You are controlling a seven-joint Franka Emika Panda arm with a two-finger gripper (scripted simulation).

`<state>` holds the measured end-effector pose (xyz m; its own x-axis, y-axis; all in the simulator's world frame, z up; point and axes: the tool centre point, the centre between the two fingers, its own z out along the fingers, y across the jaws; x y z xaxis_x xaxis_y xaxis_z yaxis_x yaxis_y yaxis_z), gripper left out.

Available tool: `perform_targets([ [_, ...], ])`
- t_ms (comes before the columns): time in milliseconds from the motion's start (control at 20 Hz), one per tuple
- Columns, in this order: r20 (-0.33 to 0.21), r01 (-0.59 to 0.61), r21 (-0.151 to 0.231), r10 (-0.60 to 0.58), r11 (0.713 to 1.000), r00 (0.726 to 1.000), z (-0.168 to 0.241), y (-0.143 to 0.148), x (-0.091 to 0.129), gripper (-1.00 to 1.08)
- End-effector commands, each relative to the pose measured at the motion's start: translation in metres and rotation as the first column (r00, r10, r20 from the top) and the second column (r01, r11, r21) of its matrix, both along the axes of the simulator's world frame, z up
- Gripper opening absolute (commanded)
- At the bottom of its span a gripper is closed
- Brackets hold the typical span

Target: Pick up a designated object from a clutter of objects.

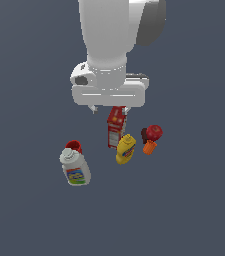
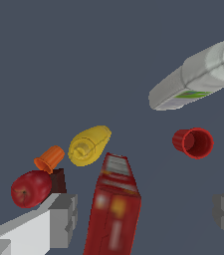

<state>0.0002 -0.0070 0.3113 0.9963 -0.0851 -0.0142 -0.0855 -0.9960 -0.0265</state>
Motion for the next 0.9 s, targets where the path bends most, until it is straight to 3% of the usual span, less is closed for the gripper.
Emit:
perform_targets([
  [0, 0.0, 0.0, 0.0, 0.0, 1.0, 1.0, 0.0, 0.0, 0.0, 1.0],
  [500, 0.015, -0.06, -0.001, 0.06, 0.998, 0.998, 0.003, 0.024, -0.002, 1.0],
  [850, 0.015, -0.057, 0.0, 0.057, 0.998, 0.998, -0.004, 0.017, 0.0, 1.0],
])
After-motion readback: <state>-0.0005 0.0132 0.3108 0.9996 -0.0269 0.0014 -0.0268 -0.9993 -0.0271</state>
